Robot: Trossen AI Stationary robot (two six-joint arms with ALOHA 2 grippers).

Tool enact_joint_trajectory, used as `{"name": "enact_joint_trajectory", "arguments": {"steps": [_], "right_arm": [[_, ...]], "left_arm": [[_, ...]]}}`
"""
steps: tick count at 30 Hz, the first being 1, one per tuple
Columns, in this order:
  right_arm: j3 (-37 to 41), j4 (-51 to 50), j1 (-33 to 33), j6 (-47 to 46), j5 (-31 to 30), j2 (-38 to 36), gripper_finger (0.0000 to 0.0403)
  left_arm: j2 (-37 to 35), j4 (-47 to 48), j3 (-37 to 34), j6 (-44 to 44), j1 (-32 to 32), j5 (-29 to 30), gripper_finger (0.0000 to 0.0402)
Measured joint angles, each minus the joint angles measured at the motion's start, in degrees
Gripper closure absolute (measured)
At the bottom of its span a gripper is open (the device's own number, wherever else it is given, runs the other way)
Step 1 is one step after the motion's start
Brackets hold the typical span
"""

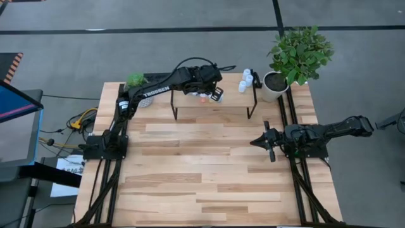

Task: Pick and place medicine bottles onto shelf by color
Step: Put the white medicine bottle on the shelf

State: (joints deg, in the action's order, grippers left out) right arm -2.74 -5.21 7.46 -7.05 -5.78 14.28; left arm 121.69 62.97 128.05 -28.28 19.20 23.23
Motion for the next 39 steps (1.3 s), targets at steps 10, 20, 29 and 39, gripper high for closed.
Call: {"name": "enact_joint_trajectory", "arguments": {"steps": [10, 20, 29, 39], "right_arm": [[0.0, 0.0, 0.0, 0.0, 0.0, 0.0, 0.0370], [0.0, 0.0, 0.0, 0.0, 0.0, 0.0, 0.0370], [0.0, 0.0, 0.0, 0.0, 0.0, 0.0, 0.0370], [0.0, 0.0, 0.0, 0.0, 0.0, 0.0, 0.0370]], "left_arm": [[0.3, 4.2, 0.0, -2.2, 0.2, 1.4, 0.0359], [0.3, 8.8, 0.1, -4.3, 0.5, 2.7, 0.0359], [0.3, 10.2, 0.1, -6.2, 0.4, 2.7, 0.0359], [0.3, 7.5, 0.1, -5.4, 0.1, 2.7, 0.0359]]}}
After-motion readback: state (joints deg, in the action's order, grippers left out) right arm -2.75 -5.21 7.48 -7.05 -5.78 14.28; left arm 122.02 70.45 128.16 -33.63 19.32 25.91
